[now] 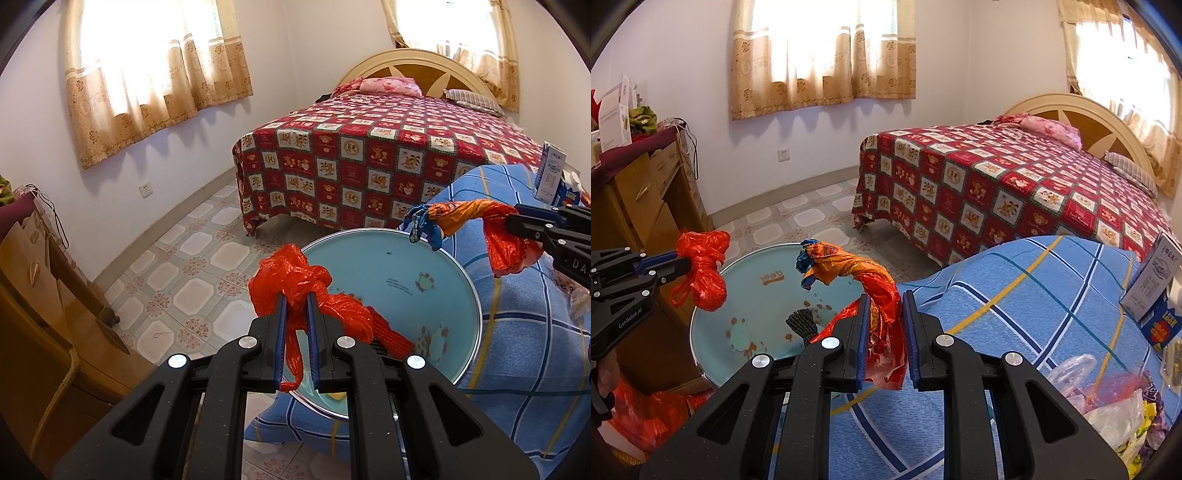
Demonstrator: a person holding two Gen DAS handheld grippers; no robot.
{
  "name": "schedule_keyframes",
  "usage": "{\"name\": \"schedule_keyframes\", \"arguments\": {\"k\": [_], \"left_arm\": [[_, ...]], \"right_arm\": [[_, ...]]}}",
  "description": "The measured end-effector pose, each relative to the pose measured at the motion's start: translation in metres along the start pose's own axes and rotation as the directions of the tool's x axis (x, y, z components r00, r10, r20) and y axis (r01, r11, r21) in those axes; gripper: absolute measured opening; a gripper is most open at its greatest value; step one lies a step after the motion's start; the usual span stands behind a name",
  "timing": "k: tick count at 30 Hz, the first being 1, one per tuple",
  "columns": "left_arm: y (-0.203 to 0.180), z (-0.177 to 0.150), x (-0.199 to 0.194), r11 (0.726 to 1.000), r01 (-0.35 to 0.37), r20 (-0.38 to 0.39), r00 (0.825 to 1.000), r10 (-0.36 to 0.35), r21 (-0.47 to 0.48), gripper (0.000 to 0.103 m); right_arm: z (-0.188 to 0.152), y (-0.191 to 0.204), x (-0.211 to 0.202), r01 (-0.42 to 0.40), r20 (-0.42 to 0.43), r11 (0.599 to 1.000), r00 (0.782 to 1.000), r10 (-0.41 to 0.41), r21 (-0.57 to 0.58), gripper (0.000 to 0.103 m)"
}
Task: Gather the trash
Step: 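Move both held items over the bin and open both tools, then return the left tool to the bed and grasp the clear plastic bag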
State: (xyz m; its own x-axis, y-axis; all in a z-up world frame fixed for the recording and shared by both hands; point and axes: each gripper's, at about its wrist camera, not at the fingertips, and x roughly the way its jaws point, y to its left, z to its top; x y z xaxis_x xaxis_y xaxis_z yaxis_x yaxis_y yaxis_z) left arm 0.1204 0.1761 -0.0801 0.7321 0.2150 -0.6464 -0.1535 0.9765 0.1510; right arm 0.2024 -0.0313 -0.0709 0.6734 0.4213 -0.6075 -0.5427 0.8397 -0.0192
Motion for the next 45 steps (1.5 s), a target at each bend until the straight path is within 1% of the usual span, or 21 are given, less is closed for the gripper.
{"name": "schedule_keyframes", "arguments": {"k": [22,30,32,33,34,35,36,37,38,39,41,42,43,45], "left_arm": [[-0.002,0.0,0.0,1.0,0.006,-0.001,1.0,-0.006,0.001,0.01],[-0.019,0.003,-0.001,1.0,0.021,0.0,1.0,-0.021,0.007,0.013],[-0.02,0.003,-0.002,1.0,0.027,0.004,1.0,-0.027,0.005,0.014],[-0.018,0.003,-0.002,1.0,0.03,0.004,1.0,-0.03,0.004,0.017],[-0.02,0.003,-0.002,1.0,0.031,0.005,1.0,-0.031,0.004,0.024],[-0.021,0.003,-0.003,1.0,0.03,0.008,1.0,-0.03,0.003,0.027],[-0.02,0.003,-0.003,1.0,0.026,0.011,1.0,-0.026,0.001,0.035],[-0.02,0.003,-0.004,1.0,0.022,0.014,1.0,-0.022,-0.002,0.047],[-0.02,0.003,-0.004,1.0,0.017,0.017,1.0,-0.016,-0.006,0.053],[-0.02,0.003,-0.005,1.0,0.01,0.018,1.0,-0.009,-0.011,0.062],[-0.019,0.002,-0.005,1.0,0.001,0.021,1.0,0.0,-0.019,0.07],[-0.019,0.002,-0.005,1.0,-0.002,0.02,1.0,0.002,-0.02,0.077],[-0.02,0.002,-0.004,1.0,-0.007,0.018,1.0,0.007,-0.024,0.086],[-0.018,0.001,-0.004,0.999,-0.016,0.021,1.0,0.017,-0.034,0.09]], "right_arm": [[-0.001,0.008,0.002,-0.007,-0.006,1.0,1.0,0.007,-0.007,0.019],[0.0,0.015,0.004,-0.019,-0.014,1.0,1.0,0.019,-0.022,0.019],[0.0,0.015,0.005,-0.027,-0.012,0.999,1.0,0.026,-0.021,0.024],[0.0,0.016,0.004,-0.031,-0.01,0.999,0.999,0.031,-0.019,0.027],[0.0,0.016,0.004,-0.033,-0.006,0.999,0.999,0.033,-0.015,0.039],[0.0,0.015,0.004,-0.032,-0.002,0.999,0.999,0.032,-0.013,0.046],[0.0,0.015,0.003,-0.031,0.003,0.999,1.0,0.031,-0.01,0.047],[-0.001,0.015,0.002,-0.03,0.003,0.999,1.0,0.03,-0.01,0.047],[-0.001,0.015,0.002,-0.03,0.003,1.0,1.0,0.03,-0.01,0.049],[-0.002,0.015,0.002,-0.029,0.004,1.0,1.0,0.029,-0.008,0.05],[-0.004,0.015,0.0,-0.026,0.007,1.0,1.0,0.026,-0.005,0.058],[-0.004,0.014,0.0,-0.024,0.008,1.0,1.0,0.024,-0.004,0.059],[-0.006,0.014,-0.002,-0.022,0.009,1.0,1.0,0.022,-0.001,0.061],[-0.009,0.013,-0.004,-0.019,0.012,1.0,1.0,0.019,0.004,0.066]]}}
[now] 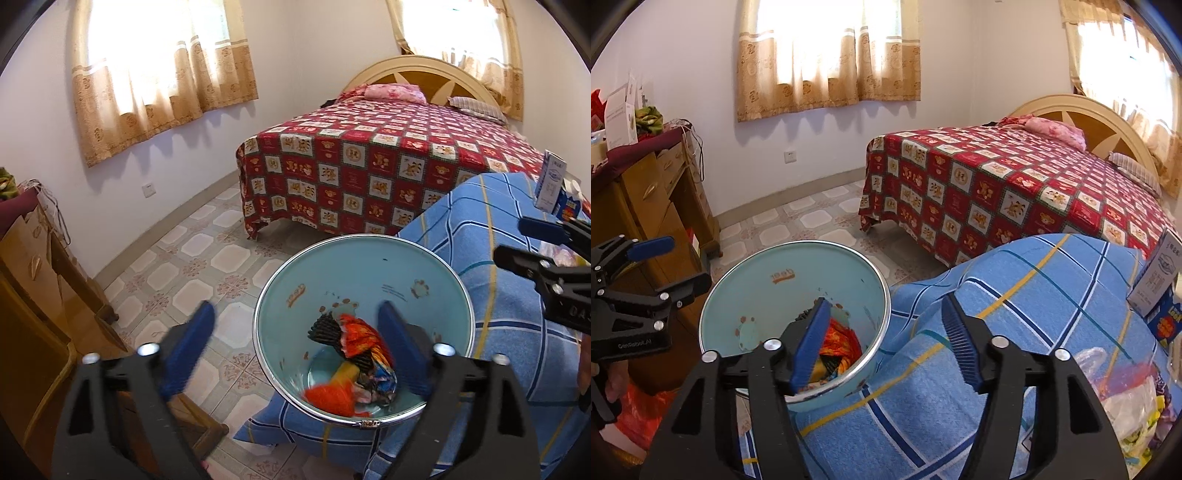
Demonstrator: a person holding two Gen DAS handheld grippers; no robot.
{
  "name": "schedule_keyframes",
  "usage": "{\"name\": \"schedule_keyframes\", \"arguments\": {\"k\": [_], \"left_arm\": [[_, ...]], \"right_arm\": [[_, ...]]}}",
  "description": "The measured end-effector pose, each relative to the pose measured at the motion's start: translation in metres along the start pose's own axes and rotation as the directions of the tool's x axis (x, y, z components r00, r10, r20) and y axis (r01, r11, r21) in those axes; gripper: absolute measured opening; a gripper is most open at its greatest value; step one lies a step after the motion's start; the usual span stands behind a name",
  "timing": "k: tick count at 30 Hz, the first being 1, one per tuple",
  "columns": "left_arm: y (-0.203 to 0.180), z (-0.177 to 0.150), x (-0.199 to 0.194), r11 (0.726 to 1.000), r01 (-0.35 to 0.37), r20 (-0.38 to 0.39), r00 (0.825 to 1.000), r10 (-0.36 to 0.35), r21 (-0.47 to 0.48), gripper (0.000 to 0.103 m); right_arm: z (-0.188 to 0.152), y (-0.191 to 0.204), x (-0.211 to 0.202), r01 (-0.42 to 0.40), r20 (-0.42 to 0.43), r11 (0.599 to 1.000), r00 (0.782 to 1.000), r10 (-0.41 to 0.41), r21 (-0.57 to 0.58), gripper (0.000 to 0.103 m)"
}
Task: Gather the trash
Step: 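Return the left tool to the bed and grasp the clear plastic bag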
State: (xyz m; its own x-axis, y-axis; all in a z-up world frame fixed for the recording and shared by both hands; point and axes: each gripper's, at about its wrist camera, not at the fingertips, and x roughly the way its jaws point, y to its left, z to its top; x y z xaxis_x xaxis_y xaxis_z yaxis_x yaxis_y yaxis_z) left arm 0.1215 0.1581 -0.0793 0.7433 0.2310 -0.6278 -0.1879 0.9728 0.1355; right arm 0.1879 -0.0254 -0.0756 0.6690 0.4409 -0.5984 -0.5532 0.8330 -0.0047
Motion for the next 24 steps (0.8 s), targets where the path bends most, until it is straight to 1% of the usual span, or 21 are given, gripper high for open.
{"name": "schedule_keyframes", "arguments": {"k": [2,5,7,10,13,16,18,21,24], "left_arm": [[-0.001,0.0,0.002,1.0,0.011,-0.007,1.0,-0.011,0.004,0.09],[-0.002,-0.002,0.001,1.0,0.022,-0.007,1.0,-0.022,-0.005,0.093],[-0.004,-0.002,0.0,1.0,0.029,-0.007,1.0,-0.029,-0.007,0.096],[-0.006,-0.006,0.0,0.999,0.034,0.0,0.999,-0.034,-0.012,0.097],[-0.014,-0.01,0.002,0.999,0.04,-0.006,0.999,-0.04,-0.005,0.097],[-0.025,-0.014,0.003,0.999,0.051,-0.015,0.999,-0.051,0.014,0.097],[-0.033,-0.018,0.004,0.997,0.068,-0.028,0.997,-0.067,0.028,0.097],[-0.048,-0.022,0.001,0.992,0.118,-0.049,0.992,-0.116,0.042,0.097],[-0.067,-0.026,-0.004,0.988,0.132,-0.059,0.99,-0.127,0.086,0.097]], "right_arm": [[-0.002,-0.001,-0.003,0.005,0.006,1.0,1.0,-0.005,0.002,0.074],[-0.007,-0.003,-0.009,0.017,0.011,1.0,1.0,-0.017,0.005,0.08],[-0.011,-0.005,-0.014,0.025,0.012,1.0,1.0,-0.025,0.01,0.082],[-0.015,-0.006,-0.022,0.033,0.012,0.999,0.999,-0.033,0.012,0.083],[-0.022,-0.011,-0.038,0.048,0.021,0.999,0.999,-0.048,0.018,0.085],[-0.037,-0.024,-0.066,0.09,0.048,0.995,0.995,-0.092,0.033,0.089],[-0.046,-0.033,-0.079,0.113,0.054,0.992,0.992,-0.116,0.051,0.089],[-0.065,-0.055,-0.106,0.155,0.064,0.982,0.985,-0.163,0.107,0.089],[-0.086,-0.08,-0.128,0.209,0.057,0.964,0.974,-0.221,0.164,0.09]]}}
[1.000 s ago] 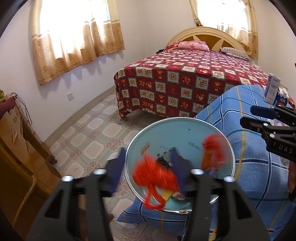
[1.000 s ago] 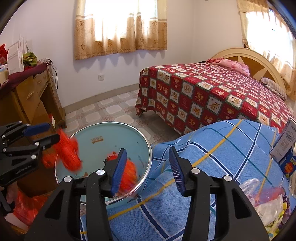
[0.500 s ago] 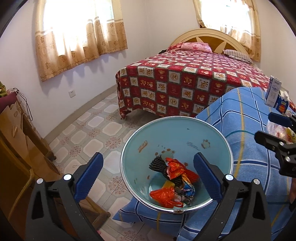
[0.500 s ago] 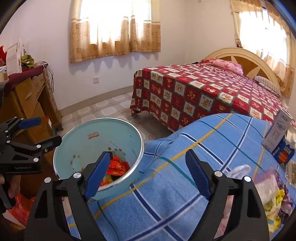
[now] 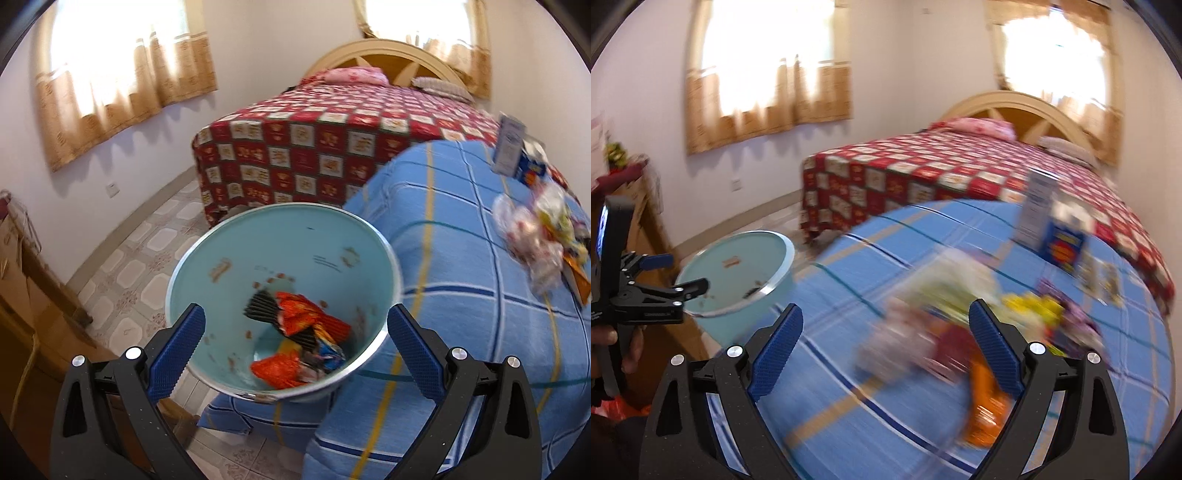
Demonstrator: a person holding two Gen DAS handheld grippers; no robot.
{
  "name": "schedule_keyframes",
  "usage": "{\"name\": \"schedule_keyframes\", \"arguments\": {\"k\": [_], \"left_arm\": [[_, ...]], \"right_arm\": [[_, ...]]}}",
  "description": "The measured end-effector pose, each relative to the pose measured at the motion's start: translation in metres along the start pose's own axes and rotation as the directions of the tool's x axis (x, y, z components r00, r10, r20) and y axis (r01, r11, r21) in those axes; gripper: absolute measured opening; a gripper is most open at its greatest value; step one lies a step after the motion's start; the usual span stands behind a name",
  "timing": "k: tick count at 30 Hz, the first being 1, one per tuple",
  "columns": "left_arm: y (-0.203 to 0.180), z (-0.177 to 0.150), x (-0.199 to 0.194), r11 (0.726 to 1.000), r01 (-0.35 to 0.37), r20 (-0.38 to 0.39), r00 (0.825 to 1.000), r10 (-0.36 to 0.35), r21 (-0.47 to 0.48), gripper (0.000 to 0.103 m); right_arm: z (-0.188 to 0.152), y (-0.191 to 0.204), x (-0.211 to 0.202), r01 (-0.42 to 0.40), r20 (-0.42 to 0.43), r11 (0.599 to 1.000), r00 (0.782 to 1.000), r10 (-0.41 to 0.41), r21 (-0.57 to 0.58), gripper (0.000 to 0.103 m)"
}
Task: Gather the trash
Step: 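Return the left tool to the bed and grasp the clear plastic bag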
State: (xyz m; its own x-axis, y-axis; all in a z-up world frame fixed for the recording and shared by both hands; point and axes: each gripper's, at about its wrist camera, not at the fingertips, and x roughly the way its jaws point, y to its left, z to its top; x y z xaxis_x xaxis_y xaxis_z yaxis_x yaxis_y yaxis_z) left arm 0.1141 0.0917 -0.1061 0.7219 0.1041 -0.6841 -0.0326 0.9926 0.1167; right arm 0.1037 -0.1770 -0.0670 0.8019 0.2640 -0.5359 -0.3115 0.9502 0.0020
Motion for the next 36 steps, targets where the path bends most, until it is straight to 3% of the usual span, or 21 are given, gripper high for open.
{"name": "schedule_keyframes", "arguments": {"k": [5,10,19,24,27,33,35,36], "left_arm": [[-0.032,-0.004,-0.001,0.998,0.023,-0.019,1.0,-0.022,0.052,0.097],[-0.07,0.002,-0.006,0.992,0.072,-0.011,0.997,-0.071,0.103,0.097],[-0.143,0.022,-0.017,0.973,0.178,0.023,0.983,-0.184,0.149,0.097],[-0.175,0.027,-0.014,0.964,0.193,0.028,0.979,-0.201,0.184,0.097],[-0.19,0.027,-0.01,0.958,0.204,0.017,0.977,-0.212,0.202,0.097],[-0.204,0.031,0.006,0.953,0.221,-0.013,0.975,-0.223,0.206,0.096],[-0.203,0.031,0.012,0.953,0.23,-0.029,0.973,-0.229,0.197,0.089],[-0.202,0.031,0.014,0.95,0.248,-0.042,0.969,-0.245,0.191,0.074]], "right_arm": [[-0.032,-0.051,-0.02,0.125,-0.042,0.988,0.992,-0.122,0.093,0.09],[-0.054,-0.082,-0.035,0.193,-0.06,0.968,0.981,-0.186,0.16,0.09],[-0.081,-0.125,-0.052,0.252,-0.055,0.941,0.968,-0.246,0.227,0.092],[-0.089,-0.15,-0.058,0.313,-0.068,0.909,0.95,-0.306,0.276,0.092],[-0.095,-0.163,-0.061,0.311,-0.073,0.891,0.95,-0.304,0.33,0.092],[-0.1,-0.162,-0.059,0.292,-0.077,0.901,0.956,-0.283,0.32,0.092],[-0.1,-0.16,-0.058,0.286,-0.077,0.906,0.958,-0.275,0.313,0.093],[-0.1,-0.158,-0.057,0.283,-0.077,0.908,0.959,-0.272,0.31,0.093]]}}
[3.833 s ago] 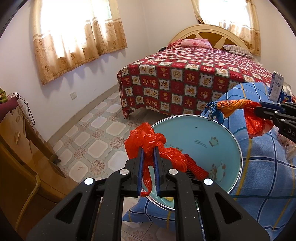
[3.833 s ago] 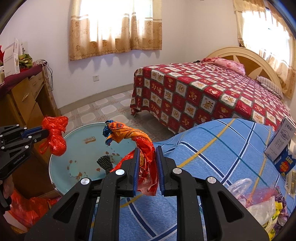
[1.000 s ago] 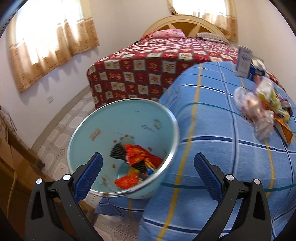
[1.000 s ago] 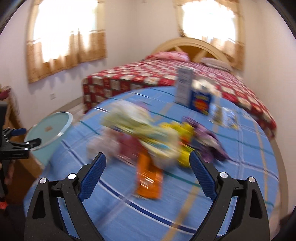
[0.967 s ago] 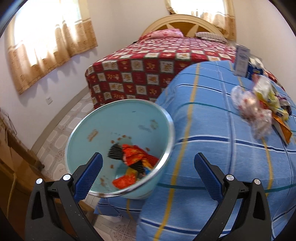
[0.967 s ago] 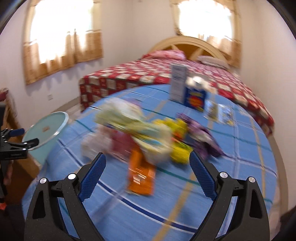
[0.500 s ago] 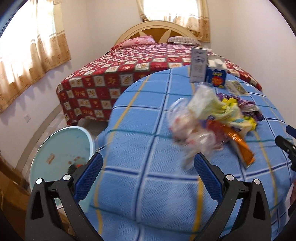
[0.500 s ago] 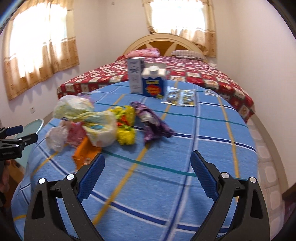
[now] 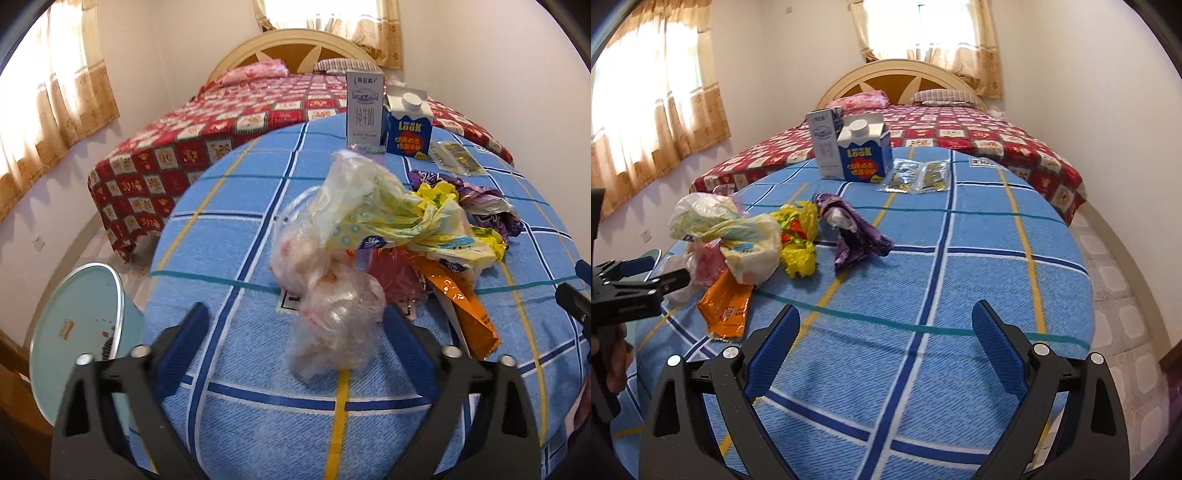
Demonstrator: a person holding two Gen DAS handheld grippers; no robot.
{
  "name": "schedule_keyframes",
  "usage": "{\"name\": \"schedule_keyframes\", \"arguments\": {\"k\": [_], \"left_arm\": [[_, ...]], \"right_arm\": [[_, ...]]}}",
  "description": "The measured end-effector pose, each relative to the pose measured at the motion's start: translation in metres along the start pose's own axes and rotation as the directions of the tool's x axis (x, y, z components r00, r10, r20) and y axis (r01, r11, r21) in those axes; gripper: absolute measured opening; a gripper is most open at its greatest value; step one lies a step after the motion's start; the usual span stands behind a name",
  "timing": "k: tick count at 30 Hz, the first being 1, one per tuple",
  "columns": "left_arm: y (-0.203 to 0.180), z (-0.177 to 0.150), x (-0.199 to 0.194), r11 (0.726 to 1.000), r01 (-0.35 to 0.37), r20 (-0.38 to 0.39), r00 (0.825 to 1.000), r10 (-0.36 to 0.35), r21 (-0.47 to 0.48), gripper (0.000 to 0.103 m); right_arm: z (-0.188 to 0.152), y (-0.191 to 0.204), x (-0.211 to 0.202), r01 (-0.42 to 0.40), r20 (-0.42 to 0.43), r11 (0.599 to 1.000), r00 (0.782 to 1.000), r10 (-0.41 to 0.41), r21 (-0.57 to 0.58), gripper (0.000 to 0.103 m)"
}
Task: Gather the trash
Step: 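Return the left tool to the bed and grasp the clear plastic bag, then grasp the yellow-green plastic bag with the right tool while the left tool holds the clear bag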
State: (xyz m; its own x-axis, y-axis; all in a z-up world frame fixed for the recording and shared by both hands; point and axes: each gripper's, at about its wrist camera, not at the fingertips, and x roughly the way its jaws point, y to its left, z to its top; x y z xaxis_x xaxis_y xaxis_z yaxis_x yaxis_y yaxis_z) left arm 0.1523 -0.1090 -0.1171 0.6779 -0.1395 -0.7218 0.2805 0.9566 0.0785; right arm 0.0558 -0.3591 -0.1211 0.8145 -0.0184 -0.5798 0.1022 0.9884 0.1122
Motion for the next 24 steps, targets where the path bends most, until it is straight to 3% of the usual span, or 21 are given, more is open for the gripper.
{"name": "schedule_keyframes", "arguments": {"k": [1,4,7,11,18,24], "left_arm": [[0.001,-0.001,0.001,1.0,0.028,-0.013,1.0,-0.028,-0.001,0.055],[0.005,-0.006,0.0,0.995,0.099,-0.042,0.994,-0.099,0.0,0.024],[0.012,-0.01,-0.013,0.993,0.115,-0.022,0.993,-0.115,0.012,0.018],[0.023,-0.014,-0.035,0.993,0.113,0.013,0.993,-0.113,0.025,0.018],[0.054,-0.024,-0.061,0.999,0.029,0.064,0.997,-0.03,0.021,0.018],[0.083,-0.029,-0.061,1.0,-0.017,0.059,0.998,0.018,-0.022,0.018]], "right_arm": [[0.0,0.001,0.0,-0.002,0.0,1.0,1.0,0.002,-0.003,0.093],[-0.002,0.006,-0.001,-0.007,-0.003,1.0,1.0,0.007,-0.007,0.093],[-0.002,0.01,-0.002,-0.011,0.0,1.0,1.0,0.011,-0.008,0.093],[0.002,0.016,-0.002,-0.026,0.006,1.0,1.0,0.026,-0.008,0.093],[0.019,0.036,0.001,-0.054,0.02,0.998,0.998,0.054,-0.025,0.093],[0.037,0.068,0.018,-0.094,-0.006,0.994,0.996,0.093,-0.056,0.093]]}}
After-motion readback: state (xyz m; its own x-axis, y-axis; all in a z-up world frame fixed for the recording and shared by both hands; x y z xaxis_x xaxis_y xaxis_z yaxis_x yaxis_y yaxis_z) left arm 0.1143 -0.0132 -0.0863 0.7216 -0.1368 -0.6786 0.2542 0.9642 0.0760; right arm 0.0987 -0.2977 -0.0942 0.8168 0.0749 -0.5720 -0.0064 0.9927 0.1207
